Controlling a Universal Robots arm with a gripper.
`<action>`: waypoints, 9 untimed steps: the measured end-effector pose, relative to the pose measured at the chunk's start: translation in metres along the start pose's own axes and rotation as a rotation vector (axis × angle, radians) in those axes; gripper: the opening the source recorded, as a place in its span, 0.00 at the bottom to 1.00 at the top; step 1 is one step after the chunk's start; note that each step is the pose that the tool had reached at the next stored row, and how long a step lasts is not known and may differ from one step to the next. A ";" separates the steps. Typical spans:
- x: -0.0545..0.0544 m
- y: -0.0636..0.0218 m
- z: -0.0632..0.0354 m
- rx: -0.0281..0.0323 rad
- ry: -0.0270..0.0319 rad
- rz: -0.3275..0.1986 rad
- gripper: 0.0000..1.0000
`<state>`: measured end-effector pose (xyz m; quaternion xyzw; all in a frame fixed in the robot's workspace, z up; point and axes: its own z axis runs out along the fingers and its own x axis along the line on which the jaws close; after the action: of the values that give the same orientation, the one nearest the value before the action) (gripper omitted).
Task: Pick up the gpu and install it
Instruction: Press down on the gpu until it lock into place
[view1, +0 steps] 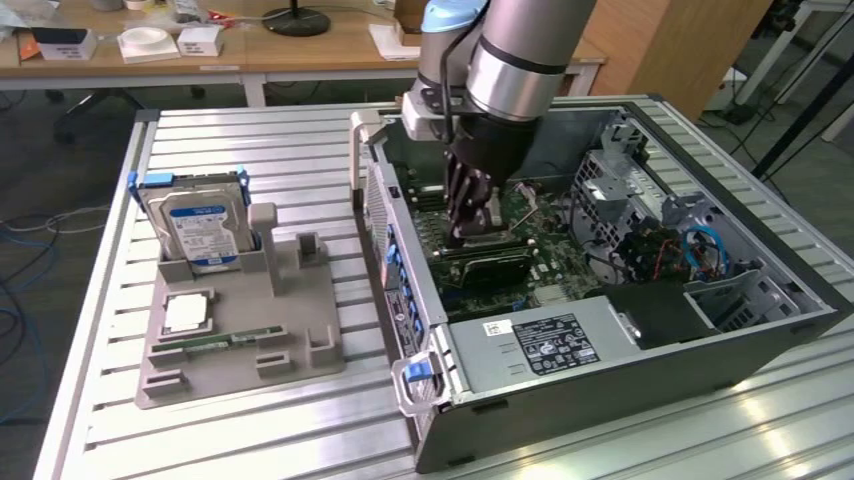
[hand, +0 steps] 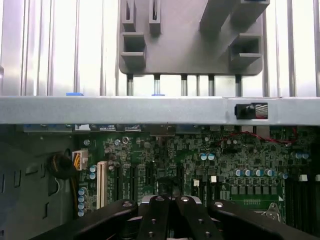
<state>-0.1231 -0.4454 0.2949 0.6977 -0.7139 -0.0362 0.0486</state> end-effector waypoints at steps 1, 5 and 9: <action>0.000 0.0037 -0.0001 0.0002 -0.0003 0.000 0.11; 0.000 0.0217 0.0019 0.0001 -0.0003 0.000 0.11; 0.001 0.0238 0.0021 -0.0001 -0.0002 -0.001 0.11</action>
<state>-0.1470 -0.4453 0.2956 0.6979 -0.7137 -0.0363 0.0486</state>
